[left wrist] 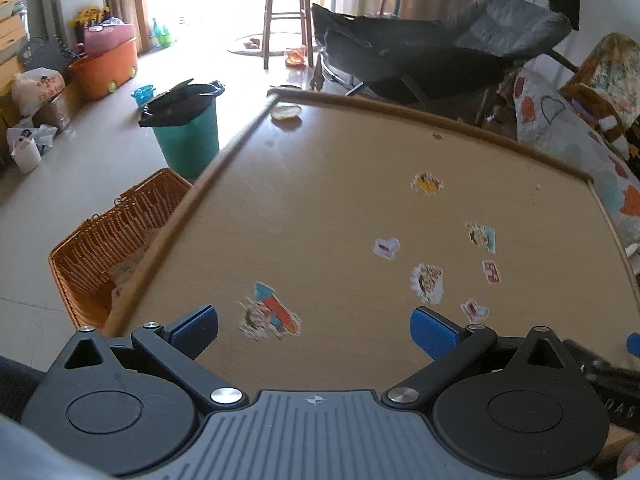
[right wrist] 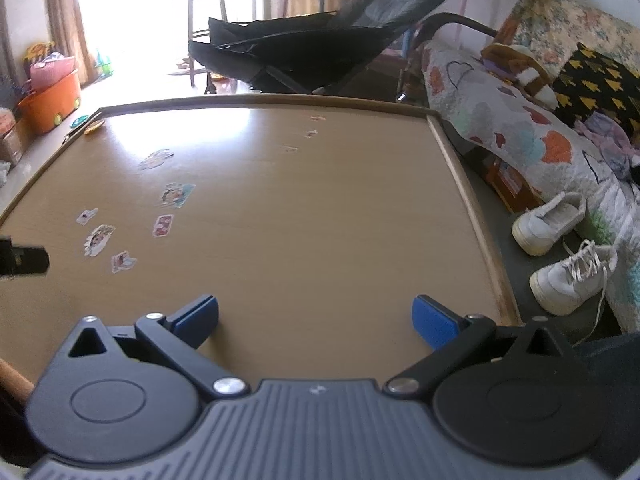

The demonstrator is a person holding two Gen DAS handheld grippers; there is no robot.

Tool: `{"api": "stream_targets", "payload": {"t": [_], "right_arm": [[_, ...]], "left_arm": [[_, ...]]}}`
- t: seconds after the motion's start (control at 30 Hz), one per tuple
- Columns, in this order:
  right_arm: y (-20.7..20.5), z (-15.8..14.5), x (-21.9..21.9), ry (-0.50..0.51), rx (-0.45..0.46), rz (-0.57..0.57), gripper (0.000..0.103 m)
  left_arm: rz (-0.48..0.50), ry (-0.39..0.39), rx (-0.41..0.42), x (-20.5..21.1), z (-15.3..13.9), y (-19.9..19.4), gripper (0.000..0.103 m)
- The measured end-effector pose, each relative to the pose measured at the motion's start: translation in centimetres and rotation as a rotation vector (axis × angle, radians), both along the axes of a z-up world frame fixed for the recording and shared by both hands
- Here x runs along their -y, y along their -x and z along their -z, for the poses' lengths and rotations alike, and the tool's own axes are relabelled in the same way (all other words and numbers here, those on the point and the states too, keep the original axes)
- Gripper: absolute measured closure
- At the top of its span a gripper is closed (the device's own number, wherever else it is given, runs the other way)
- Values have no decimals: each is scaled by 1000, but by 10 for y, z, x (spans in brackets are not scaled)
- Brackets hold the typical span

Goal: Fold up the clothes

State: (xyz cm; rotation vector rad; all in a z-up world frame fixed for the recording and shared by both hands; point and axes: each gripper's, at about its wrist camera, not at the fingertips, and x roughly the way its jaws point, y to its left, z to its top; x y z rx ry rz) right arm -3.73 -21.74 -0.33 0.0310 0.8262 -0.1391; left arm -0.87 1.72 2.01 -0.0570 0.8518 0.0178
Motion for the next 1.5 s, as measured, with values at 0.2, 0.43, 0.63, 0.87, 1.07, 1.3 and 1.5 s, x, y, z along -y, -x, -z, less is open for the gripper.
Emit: {"api": "stream_targets", "payload": {"t": [0.2,0.43,0.63,0.87,1.07,1.3,1.5], "right_arm": [[-3,-2,-6,4,-1,-49,0],[-5,-9,-16,2,19,-105,0],[-2,-13,-19,-12,25,-138,0],[-1,-16,-25,-15,40,-171,0],[3,-22,-34,-8,65,-220,0],[2,-28,-44,-5,77,-262,0],[3,-35,-52,-5,85,-293,0]], "left_arm": [[-66,-6,17,-20,-18,-4,0],[-150,-15,25,-52,-39,-6,0],[-197,-42,42,-79,-57,-10,0],[-253,-30,51,-114,-72,-19,0],[-283,-48,40,-144,-73,-26,0],[-367,-11,2,-185,-61,-37,0],[-426,29,-27,-215,-43,-49,0]]}}
